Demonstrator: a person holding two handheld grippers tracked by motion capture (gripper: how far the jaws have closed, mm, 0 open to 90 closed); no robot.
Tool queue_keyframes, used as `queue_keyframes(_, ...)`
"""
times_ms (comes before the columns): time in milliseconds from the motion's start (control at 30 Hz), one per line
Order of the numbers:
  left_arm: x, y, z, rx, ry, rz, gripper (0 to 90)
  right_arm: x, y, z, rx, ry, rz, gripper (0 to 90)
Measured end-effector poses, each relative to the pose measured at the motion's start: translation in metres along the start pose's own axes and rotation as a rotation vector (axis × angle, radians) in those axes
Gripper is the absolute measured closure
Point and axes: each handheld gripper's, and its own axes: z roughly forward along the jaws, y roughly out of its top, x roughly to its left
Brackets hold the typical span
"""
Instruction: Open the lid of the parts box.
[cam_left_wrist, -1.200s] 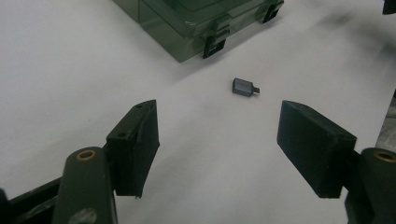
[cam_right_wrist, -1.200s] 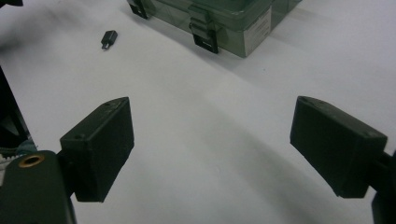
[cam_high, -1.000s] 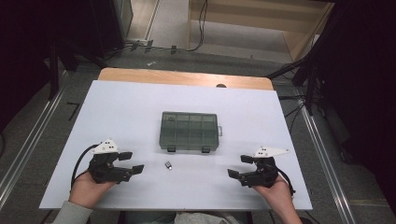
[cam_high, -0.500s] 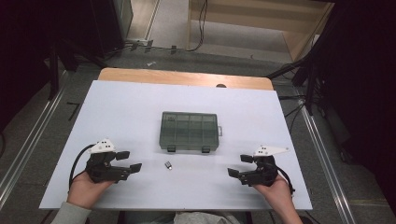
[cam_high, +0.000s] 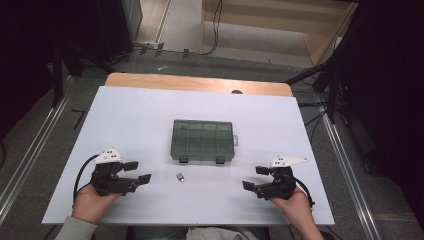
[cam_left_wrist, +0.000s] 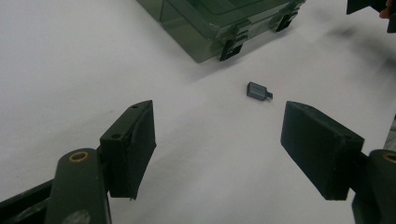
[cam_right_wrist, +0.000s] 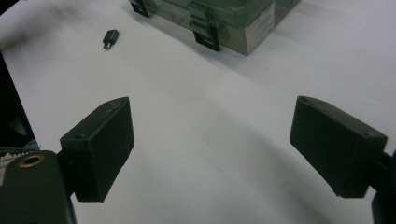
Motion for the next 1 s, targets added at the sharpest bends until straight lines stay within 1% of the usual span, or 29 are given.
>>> queue_keyframes(133, 0.0004, 0.0001, 0.0001, -0.003, -0.003, -0.010, 26.9, 0.0003, 0.0005, 0.0006, -0.002, 0.003, -0.004, 12.0)
queue_keyframes(367, -0.0010, 0.0008, 0.0006, -0.004, -0.001, -0.004, 27.1, -0.0006, -0.0001, -0.0001, 0.000, -0.003, -0.002, 12.0)
queue_keyframes(600, -0.0011, 0.0009, 0.0014, 0.002, -0.002, -0.006, 27.1, -0.0007, -0.0005, -0.0003, 0.003, 0.004, -0.006, 12.0)
queue_keyframes(867, -0.0014, 0.0012, 0.0019, 0.008, -0.005, -0.007, 27.1, -0.0012, -0.0008, -0.0015, 0.006, -0.003, -0.003, 12.0)
queue_keyframes(1000, -0.0015, 0.0014, 0.0015, -0.003, -0.005, -0.008, 27.1, -0.0012, -0.0005, -0.0023, 0.000, 0.000, -0.006, 12.0)
